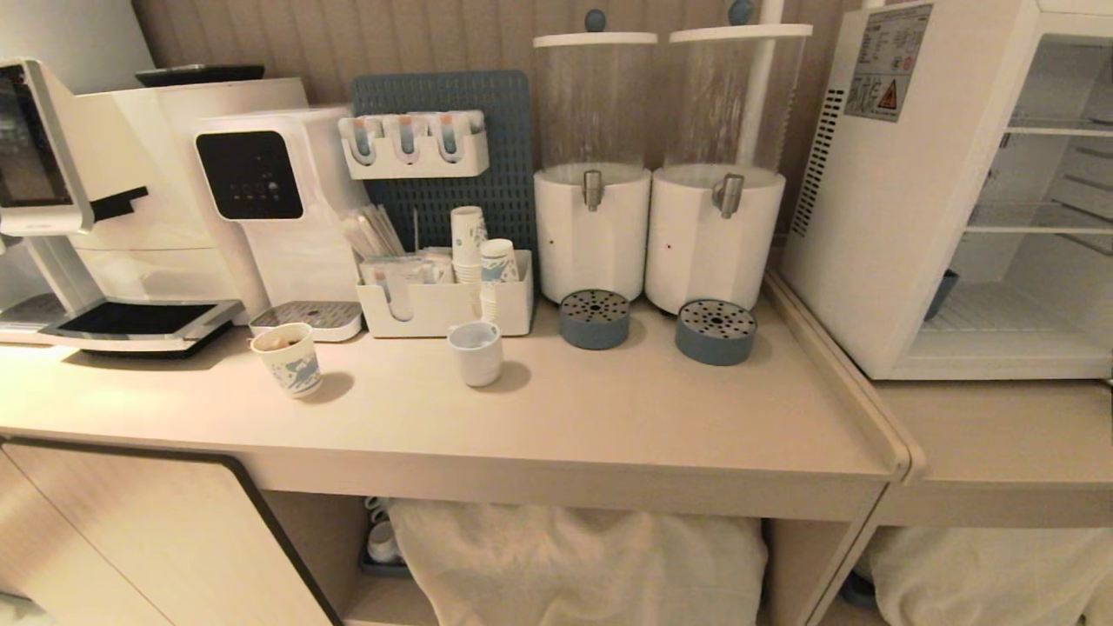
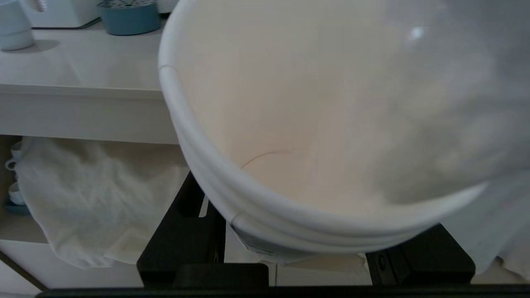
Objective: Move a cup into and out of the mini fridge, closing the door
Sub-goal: Put the paper cup in the freezer
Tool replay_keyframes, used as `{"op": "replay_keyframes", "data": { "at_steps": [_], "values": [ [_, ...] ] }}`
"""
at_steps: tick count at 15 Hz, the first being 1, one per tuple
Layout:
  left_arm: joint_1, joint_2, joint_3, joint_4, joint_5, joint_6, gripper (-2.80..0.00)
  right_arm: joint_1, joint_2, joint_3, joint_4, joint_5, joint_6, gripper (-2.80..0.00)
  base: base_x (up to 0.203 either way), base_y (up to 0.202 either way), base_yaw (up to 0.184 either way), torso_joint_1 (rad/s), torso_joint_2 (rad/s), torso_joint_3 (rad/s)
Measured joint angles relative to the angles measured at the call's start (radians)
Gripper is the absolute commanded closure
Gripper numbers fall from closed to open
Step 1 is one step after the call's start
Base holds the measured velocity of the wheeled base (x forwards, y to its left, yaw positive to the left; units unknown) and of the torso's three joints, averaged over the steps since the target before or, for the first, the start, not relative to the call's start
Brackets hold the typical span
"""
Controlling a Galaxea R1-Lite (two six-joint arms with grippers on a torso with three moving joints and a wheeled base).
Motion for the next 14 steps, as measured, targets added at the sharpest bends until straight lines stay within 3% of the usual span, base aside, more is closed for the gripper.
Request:
{"op": "replay_keyframes", "data": {
  "at_steps": [14],
  "values": [
    [0.000,0.000,0.000,0.000,0.000,0.000,0.00,0.000,0.000,0.000,-0.004,-0.003,0.011,0.00,0.000,0.000,0.000,0.000,0.00,0.000]
  ]
}}
